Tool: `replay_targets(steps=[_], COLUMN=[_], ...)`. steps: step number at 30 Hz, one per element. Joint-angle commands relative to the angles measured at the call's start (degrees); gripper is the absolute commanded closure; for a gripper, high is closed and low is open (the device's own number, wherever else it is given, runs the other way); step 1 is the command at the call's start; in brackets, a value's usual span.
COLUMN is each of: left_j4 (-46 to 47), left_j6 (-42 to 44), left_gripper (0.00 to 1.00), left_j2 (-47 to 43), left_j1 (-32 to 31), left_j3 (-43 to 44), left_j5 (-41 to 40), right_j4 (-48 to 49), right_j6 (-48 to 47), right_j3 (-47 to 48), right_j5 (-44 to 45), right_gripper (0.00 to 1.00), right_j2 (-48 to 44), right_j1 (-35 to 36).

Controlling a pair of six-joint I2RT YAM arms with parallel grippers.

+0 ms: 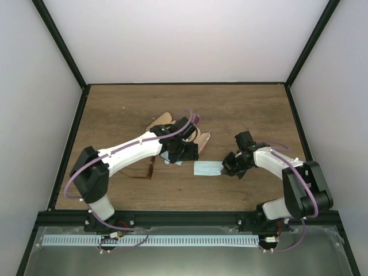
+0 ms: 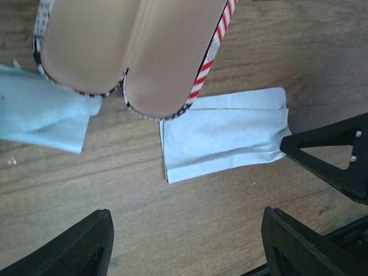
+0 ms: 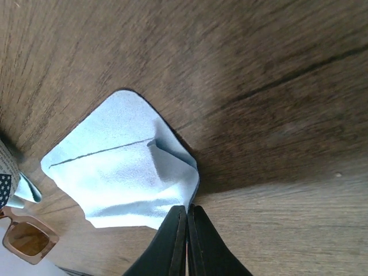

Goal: Organize the sunglasses
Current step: Pick up the glasses cleaning cloth from the center of the board.

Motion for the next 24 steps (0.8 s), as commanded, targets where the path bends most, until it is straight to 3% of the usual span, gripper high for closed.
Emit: replay_targets(steps=[1,12,17,24], left_j4=[0.26,12.87,18.35,18.44], left_j6=[-11.65,-25.67,-28.60,-28.60], left_gripper=[0.27,0.24,0.28,0.33], left_j2=[-0.18,-4.48,-1.40,4.82], left_j1=[-1.88,-2.89,-3.15,-3.47], left_j3=[-2.71,-13.80,-15.62,-12.96], left_j5=[-2.07,1.93,2.37,3.34], right_j4=[2.01,4.07,4.99,5.33], right_j6=[2.76,4.33,4.65,4.87], right_j3=[-1.45,-3.93,-5.16,-5.17], right_j5=[-2.58,-3.34,-3.95,-4.18], right_gripper=[0.99,0.99,0.99,0.99], right_j2=[-2.07,-4.64,-4.89,-4.88], right_j1=[-0.45,-0.45,-0.44,-0.44])
